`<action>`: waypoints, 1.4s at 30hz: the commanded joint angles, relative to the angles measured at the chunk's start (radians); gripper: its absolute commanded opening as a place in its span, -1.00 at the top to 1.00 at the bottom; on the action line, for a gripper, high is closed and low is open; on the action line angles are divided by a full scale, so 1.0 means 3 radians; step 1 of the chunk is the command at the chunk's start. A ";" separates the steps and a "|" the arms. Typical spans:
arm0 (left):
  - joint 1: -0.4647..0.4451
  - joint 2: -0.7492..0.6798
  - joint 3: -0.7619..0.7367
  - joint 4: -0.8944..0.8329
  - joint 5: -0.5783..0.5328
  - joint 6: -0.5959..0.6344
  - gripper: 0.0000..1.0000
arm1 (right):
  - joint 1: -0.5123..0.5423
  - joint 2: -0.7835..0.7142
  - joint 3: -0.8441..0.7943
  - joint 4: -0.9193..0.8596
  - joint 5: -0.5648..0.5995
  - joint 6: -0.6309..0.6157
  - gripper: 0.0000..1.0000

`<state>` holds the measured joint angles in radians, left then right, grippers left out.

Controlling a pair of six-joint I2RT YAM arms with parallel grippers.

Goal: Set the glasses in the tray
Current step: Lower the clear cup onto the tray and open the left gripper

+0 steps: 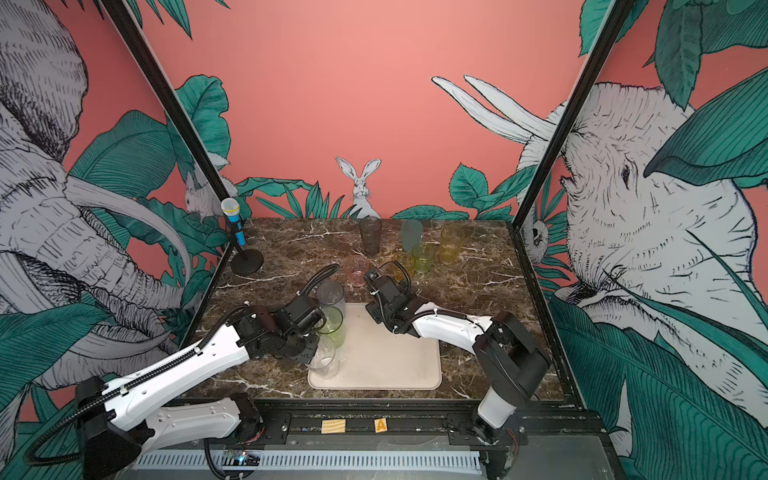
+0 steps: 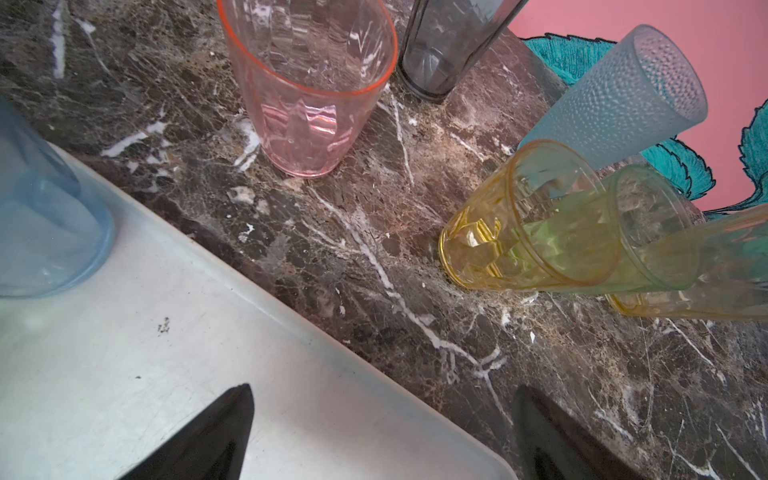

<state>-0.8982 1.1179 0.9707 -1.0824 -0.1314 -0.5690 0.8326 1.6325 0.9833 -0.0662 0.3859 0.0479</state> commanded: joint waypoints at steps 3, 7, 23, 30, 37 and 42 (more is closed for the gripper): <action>-0.0021 -0.0013 -0.0025 0.0044 0.0013 -0.0057 1.00 | 0.0032 0.0042 0.0123 0.0006 0.0053 -0.0011 -0.98; -0.0022 0.0028 0.0016 0.0029 0.0016 -0.0036 1.00 | 0.0037 0.0043 0.0128 0.0005 0.0053 -0.0014 -0.98; -0.0019 0.0201 0.0145 -0.0046 -0.0031 0.0020 0.99 | 0.0045 0.0046 0.0138 -0.0010 0.0069 -0.0017 -0.98; -0.0018 0.0262 0.0205 -0.0107 -0.0058 0.0035 0.74 | 0.0042 0.0049 0.0139 -0.0009 0.0074 -0.0015 -0.98; -0.0018 0.0285 0.0258 -0.0142 -0.0088 0.0051 0.60 | 0.0046 0.0059 0.0143 -0.0010 0.0074 -0.0016 -0.98; -0.0018 0.0263 0.0325 -0.0175 -0.0110 0.0065 0.49 | 0.0047 0.0050 0.0139 -0.0014 0.0074 -0.0016 -0.98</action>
<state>-0.8982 1.2079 1.0325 -1.1019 -0.1448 -0.5488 0.8379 1.6405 1.0004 -0.0731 0.3882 0.0479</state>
